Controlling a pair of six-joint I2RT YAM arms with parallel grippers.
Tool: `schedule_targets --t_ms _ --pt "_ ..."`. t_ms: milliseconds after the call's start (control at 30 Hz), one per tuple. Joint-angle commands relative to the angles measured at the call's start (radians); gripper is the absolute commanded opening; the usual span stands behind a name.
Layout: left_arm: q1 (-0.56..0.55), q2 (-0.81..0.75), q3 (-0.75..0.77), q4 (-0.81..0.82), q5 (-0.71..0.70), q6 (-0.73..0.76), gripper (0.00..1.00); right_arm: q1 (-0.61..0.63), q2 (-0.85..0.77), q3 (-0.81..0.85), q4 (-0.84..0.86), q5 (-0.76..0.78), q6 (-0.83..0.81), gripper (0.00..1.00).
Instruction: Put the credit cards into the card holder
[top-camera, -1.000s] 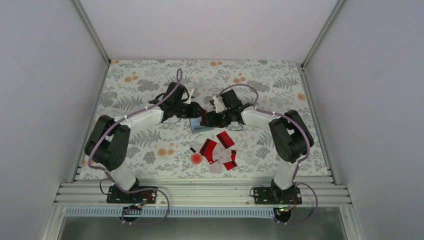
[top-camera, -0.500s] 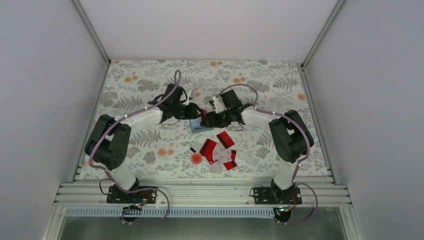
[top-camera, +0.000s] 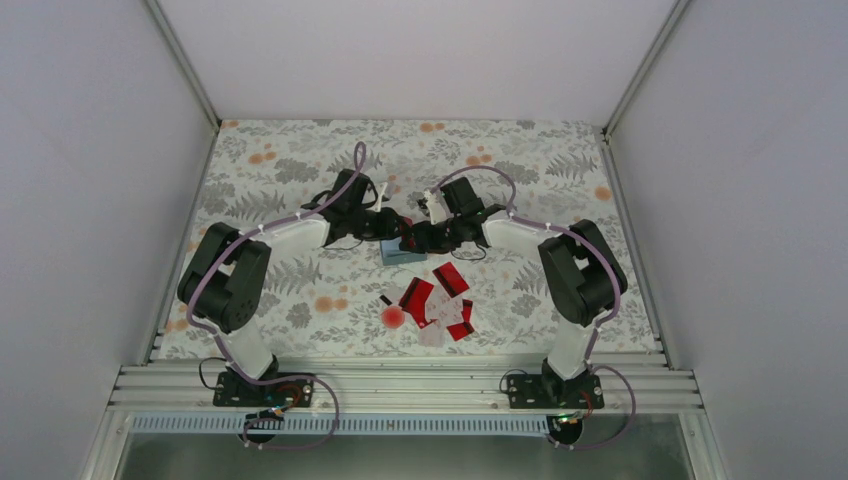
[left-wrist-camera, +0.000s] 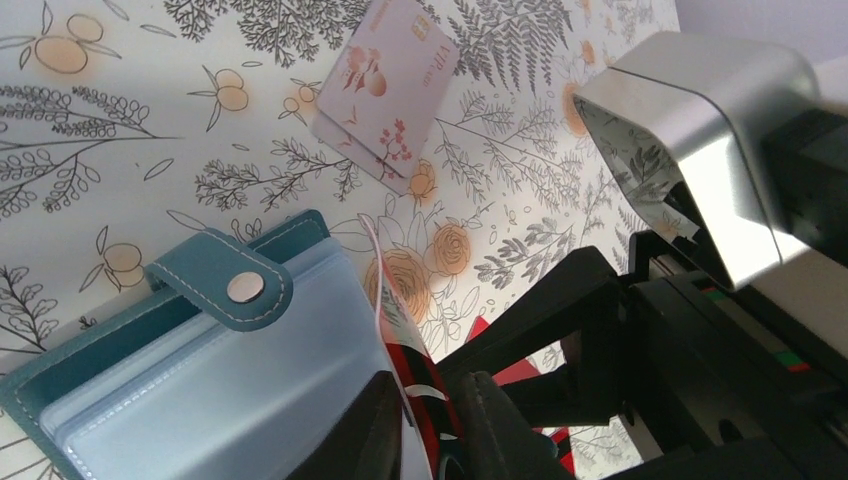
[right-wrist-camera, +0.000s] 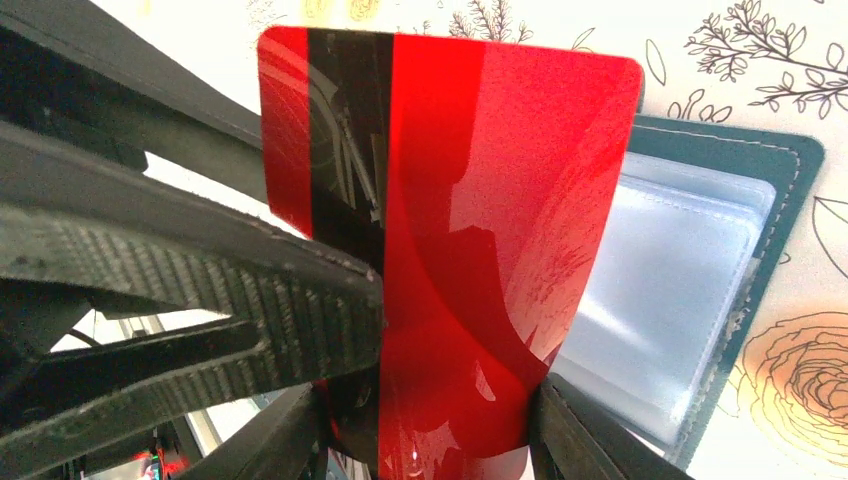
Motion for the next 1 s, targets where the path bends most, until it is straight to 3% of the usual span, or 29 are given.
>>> schedule_targets --t_ms 0,167,233,333,400,700,867,967 --pt "0.002 0.015 -0.01 0.022 0.023 0.0 0.14 0.006 0.011 0.033 -0.008 -0.007 -0.011 0.48" --pt "0.002 0.015 -0.006 0.021 0.024 -0.008 0.03 0.006 0.01 0.039 -0.011 0.001 -0.012 0.5" --pt "0.002 0.012 -0.003 0.02 0.025 -0.011 0.02 0.005 -0.001 0.033 -0.009 0.005 -0.017 0.61" --pt "0.002 0.008 0.009 0.012 0.026 -0.009 0.02 -0.018 -0.038 -0.001 0.014 -0.012 -0.015 0.91" --pt "0.002 0.002 0.015 0.013 0.036 0.001 0.02 -0.055 -0.068 -0.046 0.056 -0.075 -0.009 0.99" --pt "0.002 -0.001 -0.01 0.111 0.197 0.024 0.02 -0.248 -0.11 -0.163 0.173 -0.471 -0.1 0.99" --pt "0.002 0.02 0.006 0.131 0.273 0.041 0.02 -0.266 -0.079 -0.149 0.225 -0.553 -0.088 0.92" --pt "0.002 0.041 0.021 0.123 0.287 0.055 0.02 -0.267 -0.035 -0.129 0.222 -0.575 -0.102 0.82"
